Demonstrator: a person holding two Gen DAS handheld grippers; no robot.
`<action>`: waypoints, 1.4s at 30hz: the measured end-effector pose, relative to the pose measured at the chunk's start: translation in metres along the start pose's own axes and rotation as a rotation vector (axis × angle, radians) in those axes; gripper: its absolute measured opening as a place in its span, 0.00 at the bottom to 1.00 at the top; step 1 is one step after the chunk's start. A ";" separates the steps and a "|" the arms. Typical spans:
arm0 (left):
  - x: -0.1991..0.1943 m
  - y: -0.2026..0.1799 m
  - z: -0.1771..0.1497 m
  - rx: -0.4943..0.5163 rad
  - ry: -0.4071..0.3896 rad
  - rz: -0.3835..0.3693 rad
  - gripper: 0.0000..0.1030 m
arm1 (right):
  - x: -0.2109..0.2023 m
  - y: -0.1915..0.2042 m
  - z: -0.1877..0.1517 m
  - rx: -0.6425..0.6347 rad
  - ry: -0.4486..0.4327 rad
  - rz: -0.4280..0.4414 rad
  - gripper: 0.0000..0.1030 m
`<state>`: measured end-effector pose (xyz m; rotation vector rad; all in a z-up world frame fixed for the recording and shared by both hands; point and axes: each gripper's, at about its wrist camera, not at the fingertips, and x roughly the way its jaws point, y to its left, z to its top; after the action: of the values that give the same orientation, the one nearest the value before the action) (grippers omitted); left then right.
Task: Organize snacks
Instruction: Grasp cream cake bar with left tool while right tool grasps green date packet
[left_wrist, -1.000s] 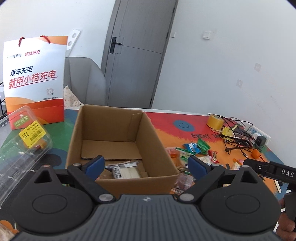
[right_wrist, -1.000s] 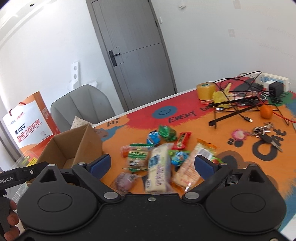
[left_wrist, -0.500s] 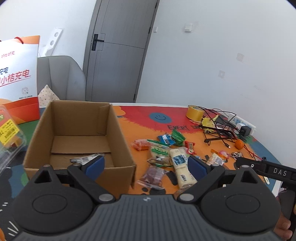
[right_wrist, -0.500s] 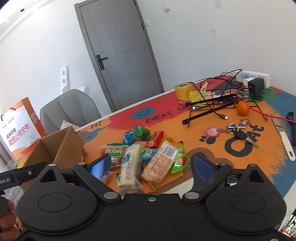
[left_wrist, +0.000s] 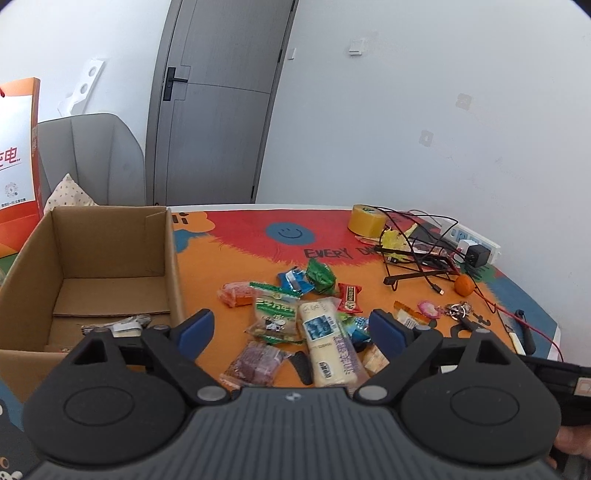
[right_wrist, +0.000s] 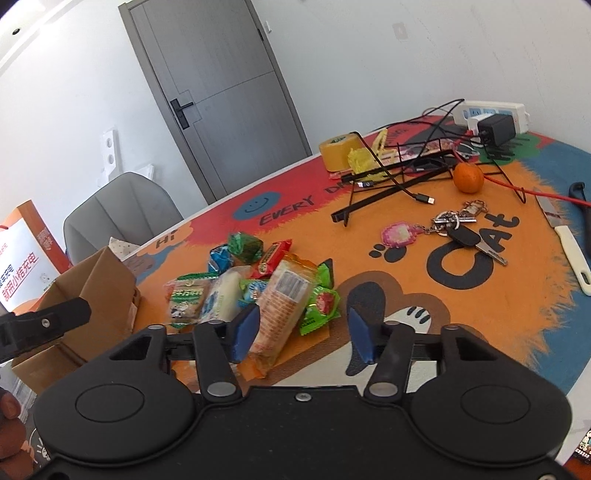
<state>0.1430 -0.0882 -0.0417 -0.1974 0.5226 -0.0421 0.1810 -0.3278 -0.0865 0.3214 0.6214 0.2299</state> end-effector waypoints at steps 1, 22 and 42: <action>0.001 -0.004 0.000 0.005 -0.007 -0.004 0.86 | 0.003 -0.003 0.000 0.006 0.004 -0.005 0.50; 0.094 -0.029 -0.018 -0.009 0.199 -0.020 0.63 | 0.056 -0.025 0.004 0.024 0.080 -0.004 0.48; 0.119 -0.032 -0.028 0.015 0.253 -0.021 0.35 | 0.075 -0.006 0.004 -0.102 0.073 -0.017 0.30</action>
<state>0.2325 -0.1357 -0.1180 -0.1836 0.7725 -0.0920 0.2434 -0.3112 -0.1253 0.2102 0.6814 0.2569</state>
